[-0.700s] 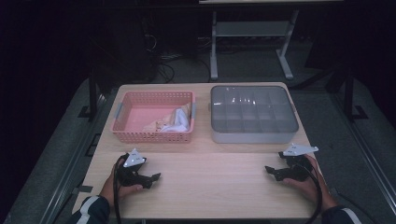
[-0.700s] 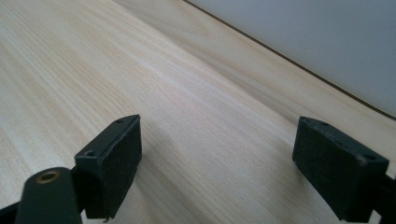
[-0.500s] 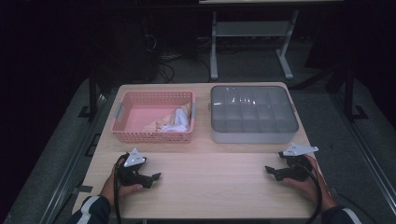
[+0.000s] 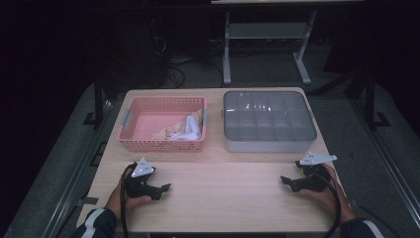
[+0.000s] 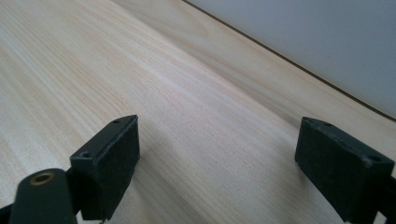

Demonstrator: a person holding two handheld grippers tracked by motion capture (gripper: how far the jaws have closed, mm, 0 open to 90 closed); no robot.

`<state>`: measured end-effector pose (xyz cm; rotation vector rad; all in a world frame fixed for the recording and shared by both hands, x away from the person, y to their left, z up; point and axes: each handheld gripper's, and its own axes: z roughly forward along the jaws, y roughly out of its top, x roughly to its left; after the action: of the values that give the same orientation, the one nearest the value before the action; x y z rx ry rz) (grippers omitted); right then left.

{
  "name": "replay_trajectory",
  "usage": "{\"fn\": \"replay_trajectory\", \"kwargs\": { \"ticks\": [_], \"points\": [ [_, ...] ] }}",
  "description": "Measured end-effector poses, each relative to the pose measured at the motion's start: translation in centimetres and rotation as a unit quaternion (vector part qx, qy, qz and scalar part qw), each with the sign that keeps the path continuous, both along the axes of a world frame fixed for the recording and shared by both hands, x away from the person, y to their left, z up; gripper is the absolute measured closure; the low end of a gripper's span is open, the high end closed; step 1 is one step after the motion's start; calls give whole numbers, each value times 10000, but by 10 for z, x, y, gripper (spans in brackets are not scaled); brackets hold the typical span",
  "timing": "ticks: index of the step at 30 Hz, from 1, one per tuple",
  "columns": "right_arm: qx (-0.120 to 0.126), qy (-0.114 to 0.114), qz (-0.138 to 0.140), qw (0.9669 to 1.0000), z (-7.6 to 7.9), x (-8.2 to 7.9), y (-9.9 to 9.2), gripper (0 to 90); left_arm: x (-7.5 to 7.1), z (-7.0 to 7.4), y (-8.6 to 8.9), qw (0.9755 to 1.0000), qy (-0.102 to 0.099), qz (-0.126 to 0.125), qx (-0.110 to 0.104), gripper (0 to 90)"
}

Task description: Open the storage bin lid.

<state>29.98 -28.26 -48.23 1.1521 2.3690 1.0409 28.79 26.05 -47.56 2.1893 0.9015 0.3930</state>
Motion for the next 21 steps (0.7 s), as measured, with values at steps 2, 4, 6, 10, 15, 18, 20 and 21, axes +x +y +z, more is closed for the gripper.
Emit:
{"fn": "replay_trajectory", "kwargs": {
  "ticks": [2,4,6,10,15,18,20,21],
  "points": [
    [0,-2,1,10000,0,0,0,131,0,0,0,10000,-1,6,-1,125],
    [2,1,-1,10000,0,0,0,131,0,0,0,10000,0,26,-2,125],
    [1,0,0,10000,0,0,0,131,0,0,0,10000,1,32,-3,125],
    [2,2,-4,10000,0,0,0,131,-1,0,0,10000,3,33,4,125],
    [-6,-1,-4,10000,0,0,0,132,0,1,2,10000,18,-36,16,129],
    [-7,-3,-3,10000,0,0,0,132,0,1,2,10000,35,7,22,130],
    [-8,-3,-1,10000,0,0,0,132,1,1,3,10000,35,26,4,136],
    [-7,-1,-4,10000,0,0,0,132,1,2,3,10000,76,-30,-20,135]
  ]
}}
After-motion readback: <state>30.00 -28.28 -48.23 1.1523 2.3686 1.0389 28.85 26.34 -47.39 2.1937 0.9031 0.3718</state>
